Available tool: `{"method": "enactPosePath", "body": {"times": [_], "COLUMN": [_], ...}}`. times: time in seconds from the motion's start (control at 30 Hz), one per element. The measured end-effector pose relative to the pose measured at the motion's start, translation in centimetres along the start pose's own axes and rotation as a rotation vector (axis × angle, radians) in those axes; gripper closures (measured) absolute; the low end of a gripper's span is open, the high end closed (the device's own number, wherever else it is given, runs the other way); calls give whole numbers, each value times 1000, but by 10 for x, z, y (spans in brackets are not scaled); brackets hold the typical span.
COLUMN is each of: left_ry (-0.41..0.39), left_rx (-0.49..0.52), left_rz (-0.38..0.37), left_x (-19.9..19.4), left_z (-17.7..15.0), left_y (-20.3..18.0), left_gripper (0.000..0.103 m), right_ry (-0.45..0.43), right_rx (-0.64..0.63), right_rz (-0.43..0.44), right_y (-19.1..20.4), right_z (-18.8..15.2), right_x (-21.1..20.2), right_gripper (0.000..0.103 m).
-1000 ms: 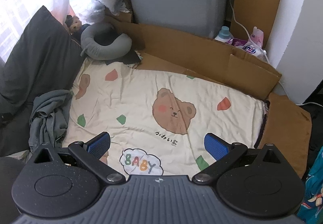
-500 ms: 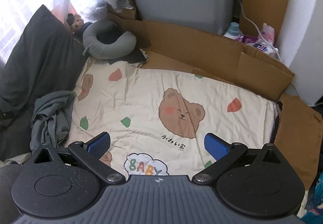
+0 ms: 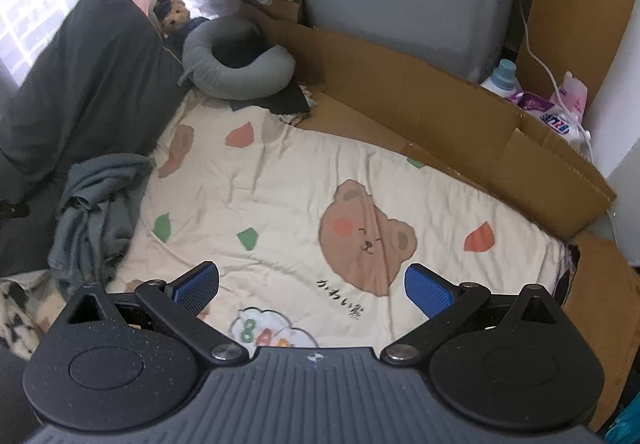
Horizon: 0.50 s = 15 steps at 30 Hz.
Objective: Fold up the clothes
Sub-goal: 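Move the left tool toward the crumpled blue jeans and lower onto them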
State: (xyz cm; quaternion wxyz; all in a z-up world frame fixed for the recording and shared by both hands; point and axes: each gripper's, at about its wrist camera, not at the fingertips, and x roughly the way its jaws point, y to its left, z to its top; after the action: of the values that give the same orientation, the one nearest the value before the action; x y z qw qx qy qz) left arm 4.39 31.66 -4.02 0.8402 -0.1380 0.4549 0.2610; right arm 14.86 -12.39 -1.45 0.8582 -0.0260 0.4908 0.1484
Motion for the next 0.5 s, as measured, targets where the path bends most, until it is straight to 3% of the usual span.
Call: {"method": "enactPosePath", "body": {"times": [0.17,0.5], "left_ry": [5,19], "left_rx": [-33,-39], "left_rz": [24,80], "left_x": [16,53], "left_z": [-9,-22], "left_y": [10,16], "left_gripper": [1,1], "right_ry": [19,-23], "right_rx": [-10,-59], "right_rz": [14,29], "right_y": [-6,-14], "right_z": [8,8], "right_x": [27,64], "right_gripper": [1,1]}}
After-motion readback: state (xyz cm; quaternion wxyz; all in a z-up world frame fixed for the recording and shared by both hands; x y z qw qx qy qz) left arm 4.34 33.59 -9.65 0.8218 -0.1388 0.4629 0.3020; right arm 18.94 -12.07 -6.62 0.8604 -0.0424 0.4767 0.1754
